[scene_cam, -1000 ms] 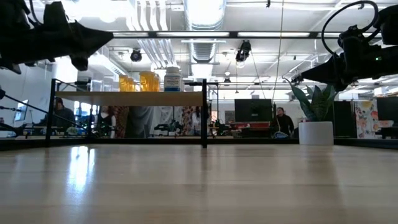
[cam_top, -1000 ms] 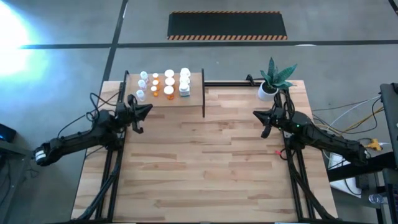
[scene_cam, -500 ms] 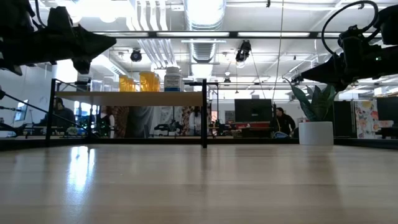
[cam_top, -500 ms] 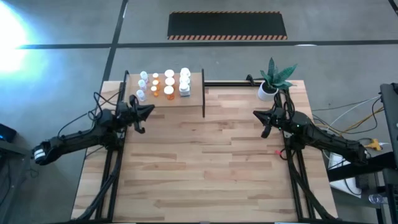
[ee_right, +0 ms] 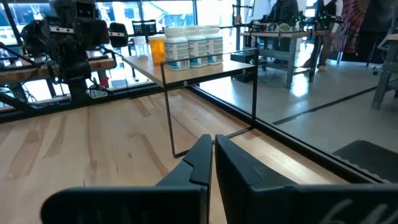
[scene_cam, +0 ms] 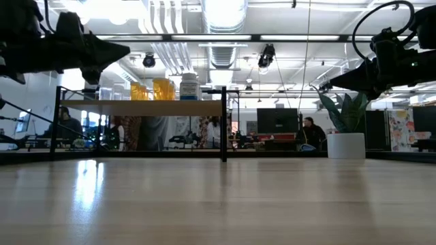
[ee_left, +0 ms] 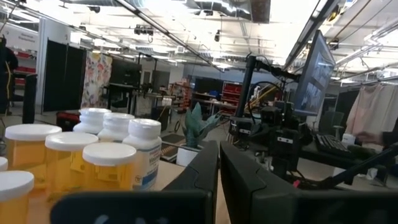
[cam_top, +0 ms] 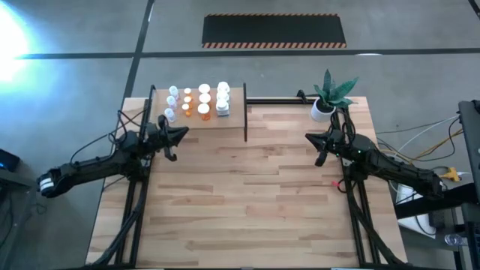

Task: Pick and place medicine bottles onto shelf by color
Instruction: Return to Home Position

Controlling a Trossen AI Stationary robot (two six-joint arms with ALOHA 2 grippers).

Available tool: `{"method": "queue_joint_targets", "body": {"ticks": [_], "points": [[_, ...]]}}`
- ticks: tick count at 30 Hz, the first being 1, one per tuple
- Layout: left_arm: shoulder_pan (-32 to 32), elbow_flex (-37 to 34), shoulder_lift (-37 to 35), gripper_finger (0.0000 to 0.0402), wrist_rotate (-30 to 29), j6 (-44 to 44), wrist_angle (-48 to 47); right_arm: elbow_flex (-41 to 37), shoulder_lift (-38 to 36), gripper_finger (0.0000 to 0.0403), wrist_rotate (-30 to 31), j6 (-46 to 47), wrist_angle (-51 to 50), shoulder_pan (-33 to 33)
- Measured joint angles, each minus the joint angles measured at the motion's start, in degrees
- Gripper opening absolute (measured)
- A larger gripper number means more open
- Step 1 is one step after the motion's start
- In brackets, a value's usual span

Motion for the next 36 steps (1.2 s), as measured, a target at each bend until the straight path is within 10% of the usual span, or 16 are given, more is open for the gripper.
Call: {"method": "queue_joint_targets", "body": {"ticks": [36], "points": [[0.0, 0.0, 10.0, 0.0, 0.0, 0.3, 0.2, 0.0, 0.0, 0.0013, -0.1, 0.0, 0.0, 0.0]]}}
